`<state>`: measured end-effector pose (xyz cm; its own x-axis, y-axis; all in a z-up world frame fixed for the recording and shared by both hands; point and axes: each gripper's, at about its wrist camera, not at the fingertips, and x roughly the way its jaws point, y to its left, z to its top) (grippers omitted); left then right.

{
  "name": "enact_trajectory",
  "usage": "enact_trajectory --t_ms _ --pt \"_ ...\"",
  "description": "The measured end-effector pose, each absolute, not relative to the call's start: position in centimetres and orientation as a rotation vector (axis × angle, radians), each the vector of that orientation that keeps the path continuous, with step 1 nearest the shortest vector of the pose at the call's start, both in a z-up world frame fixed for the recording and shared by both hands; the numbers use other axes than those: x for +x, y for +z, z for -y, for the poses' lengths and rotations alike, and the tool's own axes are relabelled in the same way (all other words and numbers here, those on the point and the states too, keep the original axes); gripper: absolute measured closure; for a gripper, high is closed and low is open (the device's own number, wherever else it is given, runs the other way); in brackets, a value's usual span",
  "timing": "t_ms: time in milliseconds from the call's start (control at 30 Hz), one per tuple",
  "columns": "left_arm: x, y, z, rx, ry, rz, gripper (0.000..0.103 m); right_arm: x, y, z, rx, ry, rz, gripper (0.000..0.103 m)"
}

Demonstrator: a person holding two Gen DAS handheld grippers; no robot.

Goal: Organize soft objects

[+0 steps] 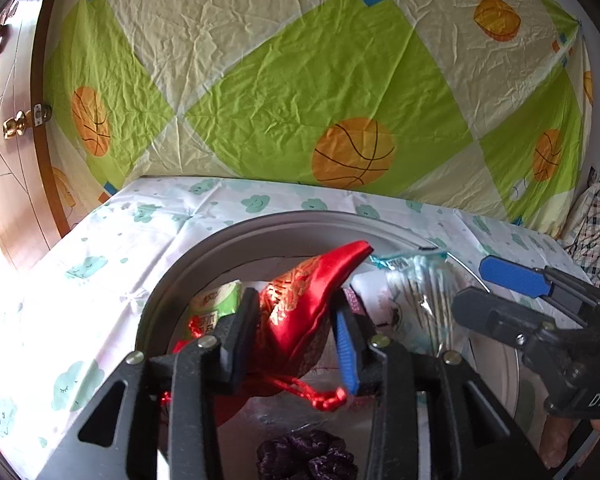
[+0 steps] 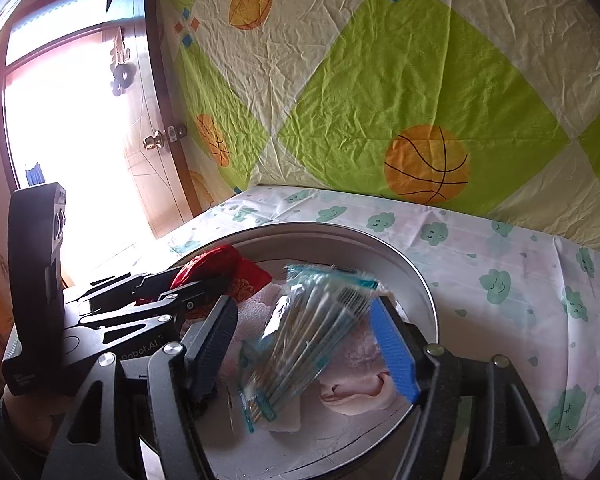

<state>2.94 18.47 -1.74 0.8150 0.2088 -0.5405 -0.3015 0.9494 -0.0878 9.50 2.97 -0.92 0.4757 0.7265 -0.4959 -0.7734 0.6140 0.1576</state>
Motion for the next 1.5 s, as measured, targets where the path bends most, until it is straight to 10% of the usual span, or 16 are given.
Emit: enact_trajectory --t_ms 133,433,1500 --pt "2.4 -1.5 -18.4 -0.177 0.301 -0.535 0.029 9.1 -0.5 -2.3 -0.082 0.909 -0.544 0.031" --pt "0.8 -0.8 -17.8 -0.177 0.321 -0.487 0.013 7.4 0.0 -0.9 -0.075 0.894 -0.498 0.025" --pt "-4.5 1.2 -13.8 -0.139 0.358 -0.372 0.001 2.1 2.2 3.8 -0.047 0.819 -0.35 0.017"
